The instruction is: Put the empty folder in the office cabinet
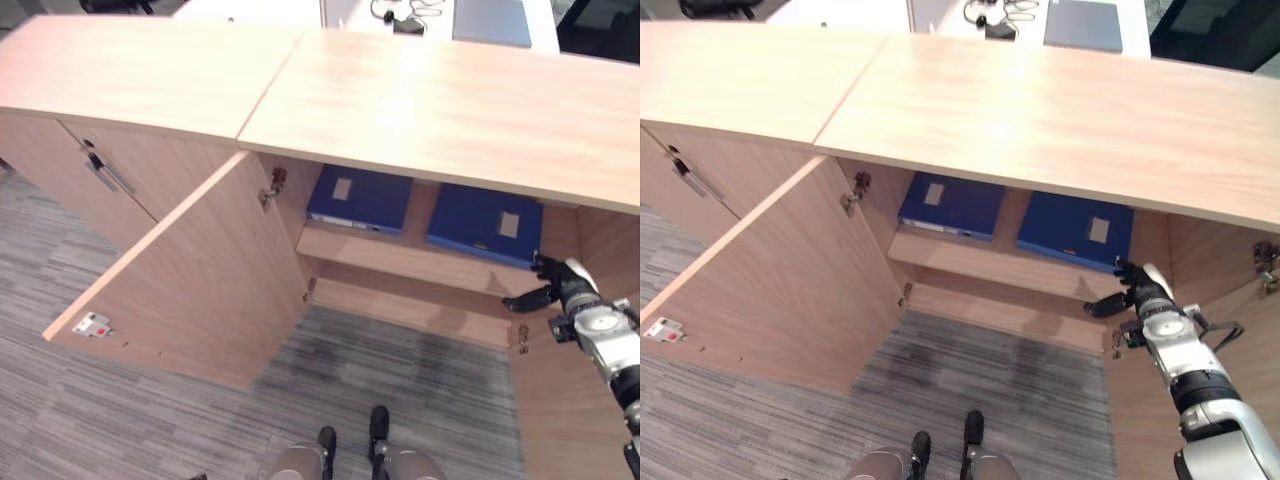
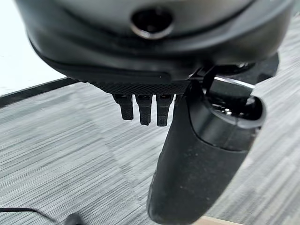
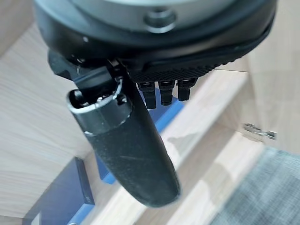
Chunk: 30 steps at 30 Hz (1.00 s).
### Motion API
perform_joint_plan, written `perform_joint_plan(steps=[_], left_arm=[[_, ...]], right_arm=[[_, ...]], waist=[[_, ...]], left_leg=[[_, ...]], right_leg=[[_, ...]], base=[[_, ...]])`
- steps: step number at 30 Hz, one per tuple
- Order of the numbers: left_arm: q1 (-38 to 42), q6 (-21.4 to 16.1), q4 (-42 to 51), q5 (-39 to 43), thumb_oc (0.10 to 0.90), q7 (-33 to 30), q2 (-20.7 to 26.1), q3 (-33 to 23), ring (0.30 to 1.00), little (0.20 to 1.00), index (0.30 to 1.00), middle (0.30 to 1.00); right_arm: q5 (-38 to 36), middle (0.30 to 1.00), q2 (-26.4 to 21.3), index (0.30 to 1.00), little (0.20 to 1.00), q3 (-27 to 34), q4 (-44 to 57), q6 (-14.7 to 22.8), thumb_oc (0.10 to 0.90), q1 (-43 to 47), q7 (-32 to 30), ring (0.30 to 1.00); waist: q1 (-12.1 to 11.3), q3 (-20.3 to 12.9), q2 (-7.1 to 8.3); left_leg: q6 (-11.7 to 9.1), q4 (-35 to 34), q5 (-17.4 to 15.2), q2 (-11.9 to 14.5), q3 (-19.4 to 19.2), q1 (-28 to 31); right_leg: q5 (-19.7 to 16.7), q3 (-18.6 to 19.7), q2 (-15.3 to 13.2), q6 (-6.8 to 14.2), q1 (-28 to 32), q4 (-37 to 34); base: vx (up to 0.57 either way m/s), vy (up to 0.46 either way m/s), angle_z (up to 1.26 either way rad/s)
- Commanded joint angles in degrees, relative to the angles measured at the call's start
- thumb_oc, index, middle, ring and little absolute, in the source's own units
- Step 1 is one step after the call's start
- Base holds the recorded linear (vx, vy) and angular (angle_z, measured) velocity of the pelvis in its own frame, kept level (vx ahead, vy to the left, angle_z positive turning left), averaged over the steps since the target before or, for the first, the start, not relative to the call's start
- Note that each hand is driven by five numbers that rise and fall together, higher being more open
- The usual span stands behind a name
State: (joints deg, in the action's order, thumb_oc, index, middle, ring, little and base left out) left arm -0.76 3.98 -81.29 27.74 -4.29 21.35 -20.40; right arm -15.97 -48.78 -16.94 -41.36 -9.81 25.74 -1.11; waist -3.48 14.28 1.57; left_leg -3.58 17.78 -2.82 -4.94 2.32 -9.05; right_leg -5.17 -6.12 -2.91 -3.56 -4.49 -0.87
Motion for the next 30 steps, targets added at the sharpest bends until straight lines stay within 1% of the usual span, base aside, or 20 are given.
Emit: perform_joint_plan(steps=[1, 3, 4, 5, 6, 8, 9, 11, 14, 17, 19, 20, 21, 22, 23, 24, 25, 26, 27, 30], left_arm=[[-5.88, 0.34, -0.39, -3.06, 0.800, -1.31, 3.59, 1.62, 0.900, 0.900, 0.900, 0.900], [-6.47, 0.47, -0.52, -3.45, 0.800, -1.05, 3.30, 1.75, 0.900, 0.900, 0.900, 0.900], [-6.67, 0.50, -0.61, -3.59, 0.800, -1.10, 3.08, 1.85, 0.900, 0.900, 0.900, 0.900], [-6.86, 0.35, -0.56, -3.62, 0.800, -1.19, 3.02, 1.83, 0.900, 0.900, 0.900, 0.900], [-7.67, 0.41, -0.65, -3.64, 0.800, -1.30, 2.56, 1.19, 0.900, 0.900, 0.900, 0.900], [-8.35, 0.04, -0.18, -3.39, 0.800, -1.87, 2.14, 0.91, 0.900, 0.900, 0.900, 0.900], [-8.31, -0.67, 0.73, -2.78, 0.800, -2.32, 1.95, 1.11, 0.900, 0.900, 0.900, 0.900], [-7.85, -1.00, 1.34, -2.35, 0.800, -2.62, 1.95, 1.48, 0.900, 0.900, 0.900, 0.900], [-7.12, -1.72, 2.66, -1.07, 0.800, -3.46, 2.16, 1.68, 0.900, 0.900, 0.900, 0.900], [-6.69, -2.09, 3.00, 0.16, 0.800, -4.13, 2.97, 1.31, 0.900, 0.900, 0.900, 0.900], [-6.04, -2.30, 3.18, 0.94, 0.800, -4.73, 3.53, 1.17, 0.900, 0.900, 0.900, 0.900], [-5.69, -2.34, 3.34, 1.36, 0.800, -4.89, 3.89, 1.28, 0.900, 0.900, 0.900, 0.900], [-5.66, -2.34, 3.33, 1.36, 0.800, -4.88, 3.88, 1.22, 0.900, 0.900, 0.900, 0.900], [-5.34, -2.45, 3.40, 1.51, 0.800, -5.04, 4.13, 1.48, 0.900, 0.900, 0.900, 0.900], [-4.90, -2.68, 3.48, 1.77, 0.800, -5.27, 4.47, 1.80, 0.900, 0.900, 0.900, 0.900], [-4.62, -2.63, 3.57, 1.96, 0.800, -5.51, 4.62, 1.96, 0.900, 0.900, 0.900, 0.900], [-4.31, -2.76, 3.74, 2.10, 0.800, -5.65, 4.61, 2.19, 0.900, 0.900, 0.900, 0.900], [-2.92, -3.80, 5.28, 3.33, 0.800, -7.23, 4.78, 2.90, 0.900, 0.900, 0.900, 0.900], [-2.39, -4.31, 5.99, 3.51, 0.800, -7.86, 4.71, 3.20, 0.900, 0.900, 0.900, 0.900], [-1.25, -5.09, 6.32, 3.64, 0.800, -8.86, 4.69, 4.24, 0.900, 0.900, 0.900, 0.900]], right_arm=[[0.44, 0.900, -1.76, 0.900, 0.900, 3.94, 1.81, 3.11, 0.800, 0.13, -0.99, 0.900], [1.26, 0.900, -1.41, 0.900, 0.900, 3.26, 1.23, 3.14, 0.800, 0.01, -1.02, 0.900], [1.78, 0.900, -0.96, 0.900, 0.900, 3.14, 1.28, 3.20, 0.800, -0.34, -1.24, 0.900], [2.06, 0.900, -0.51, 0.900, 0.900, 3.08, 1.19, 3.30, 0.800, -0.54, -1.42, 0.900], [3.15, 0.900, 0.16, 0.900, 0.900, 2.39, 1.90, 3.16, 0.800, -1.06, -1.26, 0.900], [4.70, 0.900, 1.18, 0.900, 0.900, 2.12, 3.18, 3.18, 0.800, -2.34, -1.23, 0.900], [5.52, 0.900, 2.26, 0.900, 0.900, 1.20, 2.49, 3.57, 0.800, -2.37, -1.26, 0.900], [5.86, 0.900, 2.75, 0.900, 0.900, 0.86, 2.04, 3.60, 0.800, -2.20, -1.29, 0.900], [7.74, 0.900, 4.21, 0.900, 0.900, -0.74, 0.19, 3.40, 0.800, -0.91, -1.54, 0.900], [10.00, 0.900, 6.83, 0.900, 0.900, -3.17, -2.62, 3.05, 0.800, 2.30, -1.43, 0.900], [10.73, 0.900, 8.29, 0.900, 0.900, -4.87, -3.77, 3.05, 0.800, 4.98, -1.46, 0.900], [10.97, 0.900, 9.07, 0.900, 0.900, -5.89, -4.06, 2.93, 0.800, 6.54, -1.60, 0.900], [10.96, 0.900, 9.10, 0.900, 0.900, -5.97, -4.14, 2.95, 0.800, 6.67, -1.61, 0.900], [11.17, 0.900, 9.62, 0.900, 0.900, -6.66, -4.58, 2.97, 0.800, 7.74, -1.82, 0.900], [12.00, 0.900, 10.39, 0.900, 0.900, -7.73, -5.26, 2.76, 0.800, 9.26, -1.99, 0.900], [12.40, 0.900, 11.08, 0.900, 0.900, -8.68, -5.94, 2.73, 0.800, 10.75, -2.40, 0.900], [12.75, 0.900, 11.44, 0.900, 0.900, -9.37, -6.44, 2.75, 0.800, 11.74, -2.60, 0.900], [13.58, 0.900, 11.93, 0.900, 0.900, -11.48, -6.93, 2.74, 0.800, 14.61, -3.58, 0.900], [13.84, 0.900, 12.07, 0.900, 0.900, -12.39, -7.36, 2.88, 0.800, 16.04, -4.22, 0.900], [14.62, 0.900, 11.66, 0.900, 0.900, -15.08, -9.60, 3.22, 0.800, 21.37, -5.88, 0.900]], waist=[[-1.13, -3.36, 2.39], [-2.18, -3.32, 1.87], [-2.52, -3.32, 1.54], [-2.91, -3.35, 1.39], [-3.36, -4.02, 1.06], [-3.43, -5.01, 1.24], [-3.70, -5.96, 1.82], [-3.92, -6.17, 2.24], [-4.76, -6.62, 2.80], [-5.96, -6.94, 2.87], [-6.29, -6.24, 2.52], [-6.37, -5.70, 2.36], [-6.38, -5.68, 2.41], [-6.48, -5.24, 2.33], [-6.78, -4.51, 2.33], [-6.87, -3.90, 2.32], [-6.93, -3.51, 2.32], [-6.64, -1.84, 1.74], [-6.49, -0.93, 1.46], [-6.03, 1.72, 1.13]], left_leg=[[1.17, -5.36, 5.15, 1.49, -2.79, -7.03], [0.89, -10.90, 9.57, 1.52, -2.73, -9.00], [0.64, -12.92, 11.09, 1.51, -2.57, -10.14], [0.45, -14.27, 12.06, 1.53, -2.73, -10.45], [0.98, -17.35, 12.36, 1.79, -2.52, -9.45], [1.73, -19.63, 13.21, 1.79, -1.49, -7.18], [2.01, -20.66, 13.09, 1.78, -1.57, -5.69], [2.31, -20.47, 12.63, 1.78, -2.32, -5.22], [3.46, -18.93, 10.32, 1.29, -3.43, -4.48], [4.93, -17.66, 7.65, 0.94, -4.93, -3.16], [5.76, -16.87, 6.24, 1.08, -6.24, -2.28], [6.08, -16.62, 5.68, 1.28, -6.93, -1.84], [6.10, -16.56, 5.65, 1.26, -7.02, -1.90], [6.20, -16.19, 5.23, 1.45, -7.68, -1.57], [6.30, -16.20, 4.54, 1.79, -8.69, -0.73], [6.38, -16.19, 4.21, 1.88, -9.39, -0.19], [6.33, -16.13, 4.05, 1.98, -9.82, -0.08], [6.24, -16.07, 3.90, 2.33, -10.40, -0.39], [6.18, -15.82, 3.75, 2.34, -10.49, -0.64], [6.09, -15.47, 3.41, 2.21, -10.70, -1.54]], right_leg=[[9.48, -2.30, 1.67, 4.81, 6.19, 2.24], [9.83, -1.57, 3.15, 4.76, 7.22, 1.55], [10.29, -1.15, 3.87, 4.79, 7.91, 1.45], [10.69, -0.63, 4.26, 4.83, 8.45, 1.37], [11.27, 0.28, 5.02, 5.09, 9.04, 1.31], [11.90, 1.63, 5.30, 5.30, 9.85, 0.78], [12.27, 2.44, 4.78, 5.61, 10.22, 0.20], [12.59, 2.51, 4.22, 5.97, 10.49, 0.18], [13.64, 2.77, 2.59, 6.96, 10.75, 1.97], [14.30, 2.70, 0.40, 8.74, 9.27, 8.13], [13.90, 1.92, -1.39, 9.96, 6.05, 15.08], [13.02, 0.97, -2.37, 10.16, 4.51, 17.92], [13.15, 1.06, -2.42, 10.18, 4.32, 18.21], [12.55, -0.52, -3.35, 10.33, 2.94, 20.80], [11.80, -3.01, -4.72, 10.43, 1.65, 22.43], [11.08, -4.85, -5.83, 10.43, 0.85, 22.86], [11.03, -5.97, -6.19, 10.23, 0.33, 22.03], [10.61, -6.94, -5.93, 9.56, -2.78, 20.53], [10.48, -6.90, -5.60, 9.35, -4.07, 19.67], [7.06, -6.51, -4.58, 9.30, -8.54, 15.27]], base=[[0.07, 0.055, -0.06], [0.11, 0.064, 0.00], [0.15, 0.077, -0.30], [0.18, 0.097, -0.41], [0.20, 0.114, -0.50], [0.23, 0.143, -0.66], [0.19, 0.135, -0.90], [0.14, 0.129, -0.48], [0.17, 0.172, -0.21], [0.16, 0.182, -0.35], [0.08, 0.166, -0.18], [0.04, 0.107, -0.41], [0.02, 0.080, -0.50], [0.01, 0.082, -0.29], [0.01, 0.104, -0.21], [0.00, 0.079, -0.29], [-0.08, 0.053, -0.42], [-0.11, 0.040, -0.49], [-0.14, 0.041, -0.31], [-0.07, -0.003, -0.27]])
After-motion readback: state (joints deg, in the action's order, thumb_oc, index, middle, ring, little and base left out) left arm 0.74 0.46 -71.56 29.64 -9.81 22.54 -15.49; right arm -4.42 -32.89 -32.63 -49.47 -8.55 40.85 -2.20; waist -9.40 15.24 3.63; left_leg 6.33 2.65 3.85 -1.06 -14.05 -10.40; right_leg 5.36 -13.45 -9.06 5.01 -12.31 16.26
